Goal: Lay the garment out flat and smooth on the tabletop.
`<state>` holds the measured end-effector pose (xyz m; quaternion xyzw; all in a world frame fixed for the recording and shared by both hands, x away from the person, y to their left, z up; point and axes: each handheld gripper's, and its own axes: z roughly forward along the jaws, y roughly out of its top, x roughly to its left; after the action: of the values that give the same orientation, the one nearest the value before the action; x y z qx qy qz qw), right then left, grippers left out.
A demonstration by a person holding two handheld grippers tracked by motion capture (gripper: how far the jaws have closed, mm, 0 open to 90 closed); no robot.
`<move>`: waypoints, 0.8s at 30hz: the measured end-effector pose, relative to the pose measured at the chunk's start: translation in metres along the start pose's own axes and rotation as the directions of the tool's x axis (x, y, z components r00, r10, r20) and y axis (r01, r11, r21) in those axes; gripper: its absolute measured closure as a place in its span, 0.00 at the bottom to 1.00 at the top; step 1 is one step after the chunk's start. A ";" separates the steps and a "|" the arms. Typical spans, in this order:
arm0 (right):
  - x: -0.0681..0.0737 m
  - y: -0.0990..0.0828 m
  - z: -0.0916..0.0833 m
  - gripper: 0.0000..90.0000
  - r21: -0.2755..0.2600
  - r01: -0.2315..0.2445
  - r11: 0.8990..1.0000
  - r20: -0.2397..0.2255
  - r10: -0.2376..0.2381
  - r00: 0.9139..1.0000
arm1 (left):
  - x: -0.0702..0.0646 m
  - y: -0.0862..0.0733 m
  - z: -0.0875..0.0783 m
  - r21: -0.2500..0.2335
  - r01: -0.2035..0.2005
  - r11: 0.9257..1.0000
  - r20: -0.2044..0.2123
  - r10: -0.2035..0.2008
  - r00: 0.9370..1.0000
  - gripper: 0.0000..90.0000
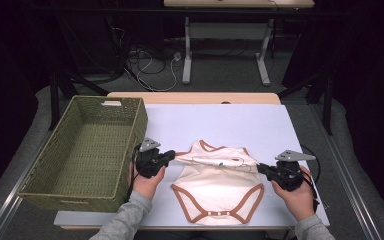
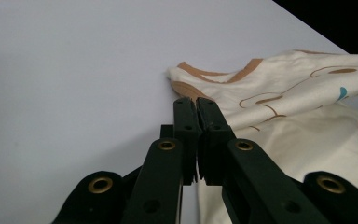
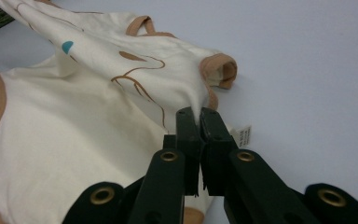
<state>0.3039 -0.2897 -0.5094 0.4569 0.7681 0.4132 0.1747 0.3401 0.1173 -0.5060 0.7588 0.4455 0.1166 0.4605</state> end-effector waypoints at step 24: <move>0.022 -0.043 -0.019 0.96 0.041 0.009 0.999 -0.009 -0.009 1.000 | -0.017 -0.036 -0.008 0.046 -0.028 0.999 0.061 0.025 0.998 0.96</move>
<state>0.2563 -0.2901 -0.5299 0.4549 0.7793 0.3987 0.1638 0.3048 0.1151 -0.5260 0.7784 0.4239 0.0893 0.4543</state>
